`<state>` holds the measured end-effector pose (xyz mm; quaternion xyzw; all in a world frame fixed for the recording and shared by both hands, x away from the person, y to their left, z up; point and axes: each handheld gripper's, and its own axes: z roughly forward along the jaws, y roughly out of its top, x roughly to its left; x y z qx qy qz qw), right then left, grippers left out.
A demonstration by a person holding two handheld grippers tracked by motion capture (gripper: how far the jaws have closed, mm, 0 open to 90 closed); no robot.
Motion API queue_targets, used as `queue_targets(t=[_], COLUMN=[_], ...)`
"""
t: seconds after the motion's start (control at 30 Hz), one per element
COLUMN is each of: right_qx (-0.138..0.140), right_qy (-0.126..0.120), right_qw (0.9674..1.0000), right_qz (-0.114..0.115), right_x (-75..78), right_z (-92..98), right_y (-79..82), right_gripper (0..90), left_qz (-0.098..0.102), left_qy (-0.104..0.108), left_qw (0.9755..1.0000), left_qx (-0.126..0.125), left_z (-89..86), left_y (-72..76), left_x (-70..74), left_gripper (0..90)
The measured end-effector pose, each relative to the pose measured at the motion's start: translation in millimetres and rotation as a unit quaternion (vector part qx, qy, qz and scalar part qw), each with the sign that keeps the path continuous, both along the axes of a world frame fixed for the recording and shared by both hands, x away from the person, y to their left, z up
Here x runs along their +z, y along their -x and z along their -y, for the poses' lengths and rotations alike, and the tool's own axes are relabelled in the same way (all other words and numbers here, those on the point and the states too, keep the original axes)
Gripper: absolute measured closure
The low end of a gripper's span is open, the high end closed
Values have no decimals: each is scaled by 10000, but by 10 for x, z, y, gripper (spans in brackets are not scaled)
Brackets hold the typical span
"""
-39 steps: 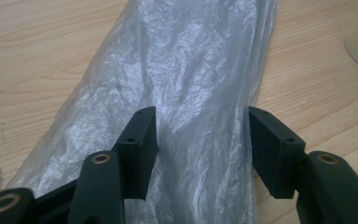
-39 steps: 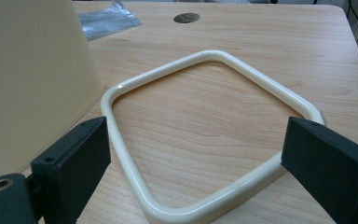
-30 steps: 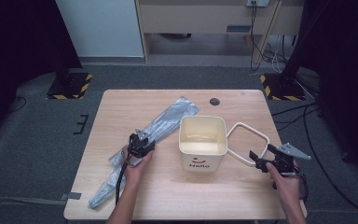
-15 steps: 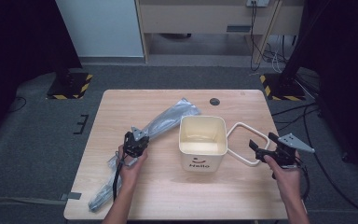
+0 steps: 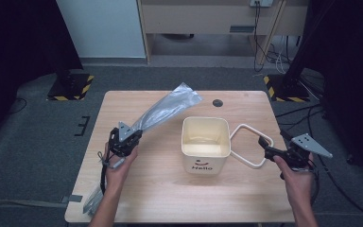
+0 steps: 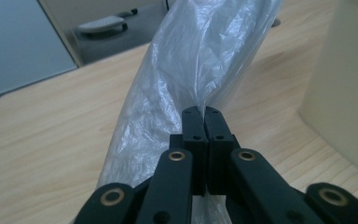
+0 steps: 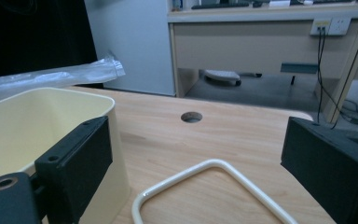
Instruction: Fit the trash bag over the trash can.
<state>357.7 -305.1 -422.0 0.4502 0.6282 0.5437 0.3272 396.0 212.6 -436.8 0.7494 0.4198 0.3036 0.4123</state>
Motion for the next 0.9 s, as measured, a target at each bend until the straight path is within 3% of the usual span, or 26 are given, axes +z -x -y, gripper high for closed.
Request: queue_targets(t=[0.17,0.27,0.33,0.57,0.9], right_qx=[154,273,286,419,781], right_qy=[108,129,202,324,486], right_qw=[9997,9995,9993,9984,9955], right_qz=[149,130,120,191,239], right_x=[122,161,183,279,359], right_z=[-97,-143,-174,-266,-581], right_y=[24,0,-11,-10,-114], right_gripper=[75,81,115,244,358], left_qz=[209,265,343,600,688], left_qy=[-127,-58,17,-56,-189], left_qw=[9993,9990,9986,9958,9906], left_qx=[-299,-368,-405,-688,-1163], left_z=[-15,-35,-60,-112,-90], left_y=[45,66,86,198,314], left_x=[177,226,255,339,371], left_gripper=[895,895,895,895,895])
